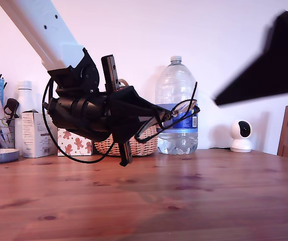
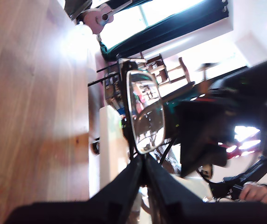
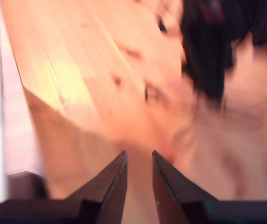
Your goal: Pick up the glasses and open them, then place them back on the table
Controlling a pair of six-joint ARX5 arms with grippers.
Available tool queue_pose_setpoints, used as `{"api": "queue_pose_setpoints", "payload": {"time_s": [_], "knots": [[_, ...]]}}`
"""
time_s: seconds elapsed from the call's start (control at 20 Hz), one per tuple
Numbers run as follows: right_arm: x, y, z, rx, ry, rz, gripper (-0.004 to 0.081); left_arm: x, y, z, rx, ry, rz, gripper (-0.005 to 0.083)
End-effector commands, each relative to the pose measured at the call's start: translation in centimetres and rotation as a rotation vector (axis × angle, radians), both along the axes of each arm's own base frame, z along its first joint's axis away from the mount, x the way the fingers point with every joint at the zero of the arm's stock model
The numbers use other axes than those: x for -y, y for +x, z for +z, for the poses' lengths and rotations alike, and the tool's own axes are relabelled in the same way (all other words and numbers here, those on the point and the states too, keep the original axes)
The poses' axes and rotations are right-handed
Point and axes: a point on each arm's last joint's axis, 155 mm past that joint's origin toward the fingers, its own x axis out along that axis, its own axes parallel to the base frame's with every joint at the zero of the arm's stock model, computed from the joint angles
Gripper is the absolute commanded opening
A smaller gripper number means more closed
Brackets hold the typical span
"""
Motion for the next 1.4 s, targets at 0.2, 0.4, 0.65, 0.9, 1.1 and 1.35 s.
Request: {"api": "queue_pose_setpoints", "payload": {"time_s": [0.2,0.4,0.65,0.9,1.1,1.35], "knots": [[-1.3,-0.2,-0.9,0.166,-0.145,0.163,0.0185,0.0,-0.2,-1.7,-0.008,0.035,-0.012,-0.0020],[-2.3,-0.3,-1.3,0.299,-0.217,0.269,0.0203,0.1,-0.5,-2.0,-0.002,0.050,-0.023,-0.0020],[-3.5,0.4,-1.9,0.408,-0.263,0.343,0.0248,0.6,-1.2,-2.3,0.001,0.069,-0.047,-0.0021],[-4.1,1.0,-2.9,0.445,-0.303,0.383,0.0248,0.4,-1.6,-3.2,0.019,0.114,-0.067,-0.0021],[-4.7,1.5,-2.5,0.450,-0.308,0.389,0.0248,0.3,-1.7,-3.4,0.024,0.126,-0.071,-0.0021],[-5.0,1.3,-3.5,0.454,-0.336,0.431,0.0247,0.4,-1.7,-3.5,0.026,0.128,-0.073,-0.0021]]}}
